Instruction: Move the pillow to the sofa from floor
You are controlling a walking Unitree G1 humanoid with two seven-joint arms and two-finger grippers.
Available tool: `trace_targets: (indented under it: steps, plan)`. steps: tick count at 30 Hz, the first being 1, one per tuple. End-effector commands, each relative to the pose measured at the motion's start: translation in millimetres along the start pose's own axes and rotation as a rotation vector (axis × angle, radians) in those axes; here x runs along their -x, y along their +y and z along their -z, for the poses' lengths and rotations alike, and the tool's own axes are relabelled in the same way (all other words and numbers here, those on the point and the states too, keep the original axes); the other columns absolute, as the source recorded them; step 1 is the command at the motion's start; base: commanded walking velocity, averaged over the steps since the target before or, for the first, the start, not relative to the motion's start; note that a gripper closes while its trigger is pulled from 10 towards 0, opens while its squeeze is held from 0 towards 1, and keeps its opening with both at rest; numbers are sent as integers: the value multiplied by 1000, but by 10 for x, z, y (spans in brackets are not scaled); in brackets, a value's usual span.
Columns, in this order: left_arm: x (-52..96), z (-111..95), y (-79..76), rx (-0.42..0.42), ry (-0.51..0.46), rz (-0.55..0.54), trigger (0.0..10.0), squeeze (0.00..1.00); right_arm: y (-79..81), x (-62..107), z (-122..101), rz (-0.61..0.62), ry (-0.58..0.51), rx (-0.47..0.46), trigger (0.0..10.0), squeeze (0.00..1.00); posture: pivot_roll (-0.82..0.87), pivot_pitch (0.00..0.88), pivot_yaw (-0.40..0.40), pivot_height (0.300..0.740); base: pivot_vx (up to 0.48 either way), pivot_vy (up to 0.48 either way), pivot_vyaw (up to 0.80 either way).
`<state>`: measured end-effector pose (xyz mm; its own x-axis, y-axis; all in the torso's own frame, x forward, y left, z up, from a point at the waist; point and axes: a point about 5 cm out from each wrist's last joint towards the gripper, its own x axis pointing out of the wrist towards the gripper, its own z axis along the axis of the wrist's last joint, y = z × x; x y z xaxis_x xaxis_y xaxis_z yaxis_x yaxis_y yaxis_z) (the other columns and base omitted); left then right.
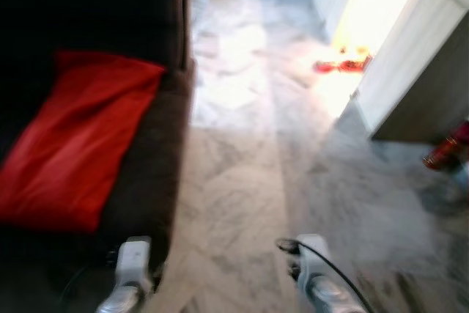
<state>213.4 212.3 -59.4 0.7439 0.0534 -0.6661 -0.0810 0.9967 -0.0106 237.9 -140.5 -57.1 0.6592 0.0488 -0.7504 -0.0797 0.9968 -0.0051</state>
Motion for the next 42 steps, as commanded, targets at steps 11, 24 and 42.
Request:
trace_targets:
  steps: [11,24,42]
  plan:
    - [-21,-1,-137,3,8,36,10000,0,-137,24,107,30,28,-7,10000,0,121,109,-61,718,273,0,-339]
    - [-21,5,-138,3,13,40,10000,0,-140,25,116,27,34,-2,10000,0,122,106,-59,718,277,0,-638]
    - [-18,23,-143,5,25,47,10000,0,-138,26,119,22,30,3,10000,0,123,93,-55,718,105,0,-245]
